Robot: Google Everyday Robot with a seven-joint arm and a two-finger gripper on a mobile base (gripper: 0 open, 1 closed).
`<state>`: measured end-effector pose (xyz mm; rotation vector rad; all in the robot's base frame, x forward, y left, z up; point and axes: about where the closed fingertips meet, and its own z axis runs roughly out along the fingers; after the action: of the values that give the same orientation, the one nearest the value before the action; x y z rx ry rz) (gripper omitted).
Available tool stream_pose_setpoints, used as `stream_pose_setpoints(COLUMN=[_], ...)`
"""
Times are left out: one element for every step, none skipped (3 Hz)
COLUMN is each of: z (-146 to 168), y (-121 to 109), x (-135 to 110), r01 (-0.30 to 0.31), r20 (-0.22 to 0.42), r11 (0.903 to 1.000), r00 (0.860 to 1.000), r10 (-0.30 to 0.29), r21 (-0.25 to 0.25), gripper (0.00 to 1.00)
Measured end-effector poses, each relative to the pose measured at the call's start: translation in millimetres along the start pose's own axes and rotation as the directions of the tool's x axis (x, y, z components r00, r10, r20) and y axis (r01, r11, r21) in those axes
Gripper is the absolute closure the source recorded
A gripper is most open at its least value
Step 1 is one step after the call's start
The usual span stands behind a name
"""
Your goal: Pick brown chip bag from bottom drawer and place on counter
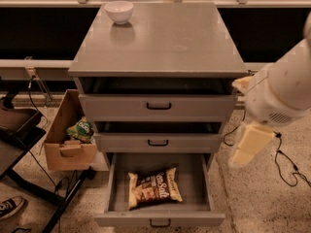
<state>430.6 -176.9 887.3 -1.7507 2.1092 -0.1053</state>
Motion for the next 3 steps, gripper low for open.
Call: stream_pose_setpoints(z=[48, 52, 93], y=[11, 12, 22], x=[-18, -18, -20], r01=[0.013, 0.014, 0.022], r20=[0.048, 0.042, -0.027], r11=[0.9995, 0.9996, 0.9997], r00=[0.999, 0.999, 0.999], r10=[-0.014, -0.015, -0.022], r21=[0.030, 0.026, -0.008], gripper=[0.00, 0.00, 0.00])
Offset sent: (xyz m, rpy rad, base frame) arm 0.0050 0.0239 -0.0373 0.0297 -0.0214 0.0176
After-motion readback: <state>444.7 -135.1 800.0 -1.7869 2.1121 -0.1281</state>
